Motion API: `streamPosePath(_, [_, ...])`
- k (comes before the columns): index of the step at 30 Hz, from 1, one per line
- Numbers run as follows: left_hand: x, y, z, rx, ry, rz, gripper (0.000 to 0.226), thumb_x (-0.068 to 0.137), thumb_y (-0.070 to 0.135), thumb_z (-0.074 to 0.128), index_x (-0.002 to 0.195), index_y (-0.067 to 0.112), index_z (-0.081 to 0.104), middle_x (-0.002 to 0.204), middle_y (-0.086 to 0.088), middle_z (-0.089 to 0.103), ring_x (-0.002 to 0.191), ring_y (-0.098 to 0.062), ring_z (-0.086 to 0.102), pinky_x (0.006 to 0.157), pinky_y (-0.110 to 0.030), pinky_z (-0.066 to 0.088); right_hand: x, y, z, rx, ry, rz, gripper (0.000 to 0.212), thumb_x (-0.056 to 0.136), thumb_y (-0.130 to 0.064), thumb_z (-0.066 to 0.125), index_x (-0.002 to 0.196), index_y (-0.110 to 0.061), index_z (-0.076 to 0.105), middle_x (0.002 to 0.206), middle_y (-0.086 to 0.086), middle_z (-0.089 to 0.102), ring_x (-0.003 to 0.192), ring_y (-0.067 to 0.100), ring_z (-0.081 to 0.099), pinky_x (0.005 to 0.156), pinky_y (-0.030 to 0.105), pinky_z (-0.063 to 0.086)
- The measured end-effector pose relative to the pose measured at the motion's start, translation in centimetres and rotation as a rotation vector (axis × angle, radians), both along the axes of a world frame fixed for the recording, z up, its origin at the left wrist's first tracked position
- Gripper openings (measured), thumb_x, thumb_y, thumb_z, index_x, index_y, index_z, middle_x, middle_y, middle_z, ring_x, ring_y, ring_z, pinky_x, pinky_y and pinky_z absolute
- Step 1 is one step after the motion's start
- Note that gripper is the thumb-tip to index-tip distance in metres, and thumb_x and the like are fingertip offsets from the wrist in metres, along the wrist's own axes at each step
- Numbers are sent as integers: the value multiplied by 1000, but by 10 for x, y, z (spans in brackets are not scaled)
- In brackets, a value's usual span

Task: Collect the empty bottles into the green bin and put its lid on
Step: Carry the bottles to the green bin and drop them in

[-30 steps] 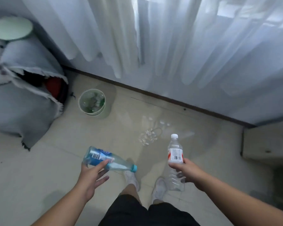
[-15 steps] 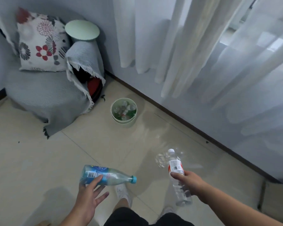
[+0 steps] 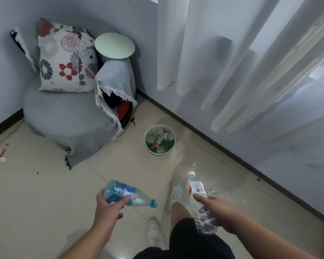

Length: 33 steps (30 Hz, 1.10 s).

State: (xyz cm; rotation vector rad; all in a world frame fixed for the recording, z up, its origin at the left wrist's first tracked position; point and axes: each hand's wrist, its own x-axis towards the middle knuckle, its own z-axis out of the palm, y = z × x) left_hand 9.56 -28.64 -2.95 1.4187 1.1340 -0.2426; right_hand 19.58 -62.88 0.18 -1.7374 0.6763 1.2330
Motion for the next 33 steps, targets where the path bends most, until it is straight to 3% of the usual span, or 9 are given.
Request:
streamPosePath(3, [44, 9, 0, 42, 9, -1, 92, 74, 24, 89, 139, 52, 30, 115, 3, 64, 90, -25, 76, 65, -36, 62, 43, 12, -11, -24, 39, -42, 41, 80, -61, 72, 95, -23, 65, 104, 15, 70, 87, 33, 74, 82, 46, 61])
streamPosePath(6, [91, 16, -10, 52, 26, 19, 80, 76, 20, 87, 130, 52, 38, 118, 0, 65, 89, -26, 77, 67, -38, 63, 94, 21, -28, -18, 73, -47, 44, 83, -59, 70, 100, -19, 66, 111, 19, 68, 97, 39, 70, 85, 47, 59])
streamPosePath(10, [155, 22, -34, 27, 50, 127, 62, 85, 14, 76, 123, 45, 40, 116, -8, 66, 81, -27, 79, 67, -41, 64, 169, 34, -54, -34, 132, -11, 40, 90, -49, 62, 108, -13, 62, 112, 20, 68, 82, 32, 58, 74, 40, 49])
streamPosePath(15, [223, 17, -80, -20, 121, 199, 58, 87, 14, 74, 125, 40, 38, 115, -8, 65, 91, -28, 76, 69, -43, 63, 245, 62, -101, -34, 173, -15, 37, 90, -43, 59, 110, -12, 62, 101, 17, 71, 74, 30, 62, 58, 30, 51])
streamPosePath(17, [249, 13, -110, -60, 159, 211, 59, 85, 12, 76, 124, 35, 38, 117, -9, 64, 96, -26, 72, 70, -42, 61, 269, 78, -135, -53, 163, -37, 37, 87, -44, 66, 109, -13, 63, 100, 17, 73, 78, 30, 70, 63, 34, 59])
streamPosePath(22, [306, 9, -228, -152, 270, 192, 70, 77, 6, 85, 125, 21, 36, 132, -17, 53, 110, -34, 66, 88, -51, 61, 311, 118, -256, -94, 137, -59, 38, 81, -51, 70, 97, -17, 65, 97, 13, 73, 85, 31, 73, 81, 49, 63])
streamPosePath(26, [346, -2, -311, -215, 320, 221, 72, 76, 14, 87, 128, 18, 38, 131, -16, 54, 107, -30, 67, 66, -37, 63, 332, 137, -351, -104, 138, -125, 48, 76, -54, 72, 100, -13, 67, 101, 16, 72, 78, 33, 73, 84, 55, 58])
streamPosePath(28, [357, -8, -340, -256, 329, 246, 79, 73, 25, 90, 134, 15, 41, 127, -17, 58, 103, -29, 69, 58, -34, 63, 338, 143, -386, -96, 163, -166, 51, 77, -54, 74, 105, -13, 67, 106, 17, 72, 84, 35, 73, 85, 52, 58])
streamPosePath(33, [377, -16, -382, -305, 373, 274, 84, 78, 51, 82, 144, 32, 34, 123, -9, 61, 93, -25, 72, 49, -30, 60, 349, 156, -449, -64, 185, -167, 53, 77, -57, 73, 110, -16, 68, 104, 11, 71, 87, 30, 72, 82, 42, 59])
